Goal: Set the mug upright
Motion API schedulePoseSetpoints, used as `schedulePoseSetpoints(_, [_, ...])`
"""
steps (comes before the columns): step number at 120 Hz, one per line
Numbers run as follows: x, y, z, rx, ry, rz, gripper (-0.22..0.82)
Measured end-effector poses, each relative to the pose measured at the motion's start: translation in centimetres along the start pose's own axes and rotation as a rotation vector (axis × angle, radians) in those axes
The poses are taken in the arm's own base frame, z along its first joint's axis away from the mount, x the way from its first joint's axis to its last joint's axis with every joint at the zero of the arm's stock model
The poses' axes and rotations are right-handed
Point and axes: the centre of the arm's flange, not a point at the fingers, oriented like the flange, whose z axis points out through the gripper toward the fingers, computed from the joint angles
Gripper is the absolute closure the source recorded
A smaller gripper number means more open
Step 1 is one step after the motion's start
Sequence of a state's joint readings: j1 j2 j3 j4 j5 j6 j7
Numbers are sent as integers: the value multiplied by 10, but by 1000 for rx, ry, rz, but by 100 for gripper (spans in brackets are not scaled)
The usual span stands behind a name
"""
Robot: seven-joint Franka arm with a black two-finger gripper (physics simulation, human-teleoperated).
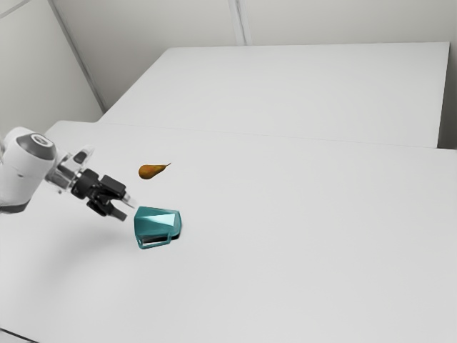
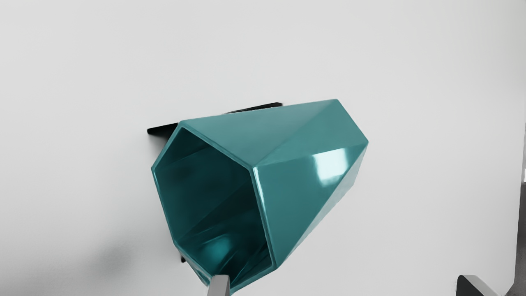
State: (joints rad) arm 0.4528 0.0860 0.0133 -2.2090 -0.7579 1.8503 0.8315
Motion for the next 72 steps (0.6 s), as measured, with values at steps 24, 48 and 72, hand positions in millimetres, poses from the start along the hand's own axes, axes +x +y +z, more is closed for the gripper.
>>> schedulePoseSetpoints(24, [7, -4, 28, -64, 3, -3, 0])
schedulePoseSetpoints(48, [7, -6, 37, -103, 24, -8, 0])
schedulePoseSetpoints(72, [1, -8, 49, -155, 38, -23, 14])
